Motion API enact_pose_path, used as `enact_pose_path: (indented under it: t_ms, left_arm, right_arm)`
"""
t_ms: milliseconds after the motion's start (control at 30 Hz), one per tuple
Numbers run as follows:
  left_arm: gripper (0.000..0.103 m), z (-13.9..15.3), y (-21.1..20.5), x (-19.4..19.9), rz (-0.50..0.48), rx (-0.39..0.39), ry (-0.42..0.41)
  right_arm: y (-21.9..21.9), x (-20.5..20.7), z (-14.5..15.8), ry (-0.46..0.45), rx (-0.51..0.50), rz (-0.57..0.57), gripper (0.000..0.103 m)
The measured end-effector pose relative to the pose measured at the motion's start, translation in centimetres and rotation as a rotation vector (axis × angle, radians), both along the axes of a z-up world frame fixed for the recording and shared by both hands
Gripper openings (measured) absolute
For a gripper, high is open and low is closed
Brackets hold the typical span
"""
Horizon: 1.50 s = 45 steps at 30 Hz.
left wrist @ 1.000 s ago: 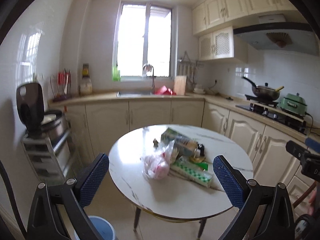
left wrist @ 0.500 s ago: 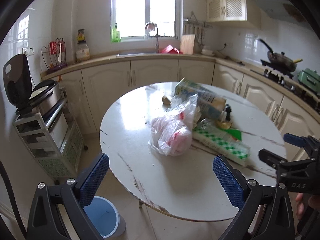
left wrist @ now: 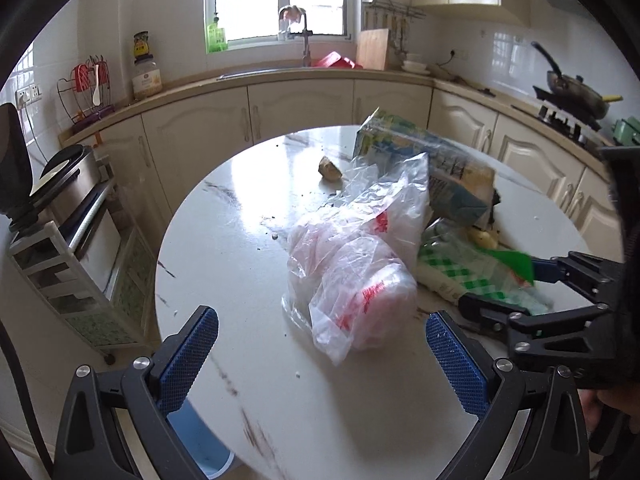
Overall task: Collect trash
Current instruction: 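Grasp the clear plastic bag with the left tool while the right grasps the green-checked wrapper, then carry both items to the blue bin and open both tools to drop them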
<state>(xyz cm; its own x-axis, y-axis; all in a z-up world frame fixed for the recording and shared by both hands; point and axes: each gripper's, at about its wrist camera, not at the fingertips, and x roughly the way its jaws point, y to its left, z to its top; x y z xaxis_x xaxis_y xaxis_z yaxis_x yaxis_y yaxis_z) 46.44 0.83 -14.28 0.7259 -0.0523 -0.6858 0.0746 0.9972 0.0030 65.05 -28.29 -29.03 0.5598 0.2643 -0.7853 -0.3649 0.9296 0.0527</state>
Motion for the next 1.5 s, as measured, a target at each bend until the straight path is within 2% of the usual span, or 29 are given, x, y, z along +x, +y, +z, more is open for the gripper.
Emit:
enact_pose_path:
  t_ms: [100, 133, 200, 433, 500, 533, 567, 700, 767, 1000, 1200, 1333, 1500]
  left_arm:
    - [0.102, -0.2, -1.1, 2.7, 0.016, 0.025, 0.011]
    - [0.102, -0.3, -1.3, 3.7, 0.02, 0.034, 0.015]
    - [0.102, -0.6, -2.4, 4.9, 0.034, 0.046, 0.02]
    - [0.1, -2.5, -4.7, 10.0, 0.067, 0.041, 0.082]
    - [0.09, -3.0, -4.9, 10.9, 0.07, 0.033, 0.102]
    - [0.08, -3.2, -4.8, 11.3, 0.064, 0.019, 0.109]
    - [0.074, -3.2, -4.6, 11.7, 0.055, -0.014, 0.102]
    - [0.067, -3.4, -4.0, 12.8, 0.026, -0.03, 0.088]
    - [0.057, -3.2, -3.6, 12.9, 0.029, -0.055, 0.064]
    - [0.053, -2.0, -3.5, 10.8, -0.065, -0.131, -0.036]
    - [0.053, -1.6, -1.5, 7.6, -0.096, -0.152, -0.096]
    - [0.053, -2.3, 1.5, 4.7, -0.044, -0.141, -0.111]
    - [0.053, -4.5, 6.0, 2.8, 0.061, -0.118, -0.081]
  right_arm:
    - [-0.6, -0.1, 0.0, 0.006, 0.003, 0.03, 0.055]
    - [-1.1, -0.3, 0.0, 0.009, 0.013, 0.036, 0.037]
    - [-1.5, -1.0, 0.1, 0.012, 0.023, 0.035, 0.018]
    - [-4.4, -3.2, 0.8, 0.012, 0.079, -0.013, 0.018]
    - [-4.6, -3.4, 0.8, 0.01, 0.087, -0.018, 0.018]
    - [-4.7, -3.6, 0.8, 0.01, 0.093, -0.02, 0.018]
    - [-4.9, -3.6, 0.8, 0.016, 0.103, -0.023, 0.018]
    - [-5.1, -3.7, 0.8, 0.015, 0.122, -0.038, 0.018]
    - [-5.1, -3.9, 0.8, 0.011, 0.128, -0.037, 0.018]
    - [-4.9, -4.7, 1.7, -0.022, 0.154, -0.055, 0.018]
    - [-3.0, -6.0, 3.4, -0.059, 0.164, -0.028, 0.018]
    - [0.3, -6.6, 4.6, -0.079, 0.158, 0.043, 0.018]
    - [8.4, -7.4, 5.6, -0.079, 0.168, 0.2, 0.018]
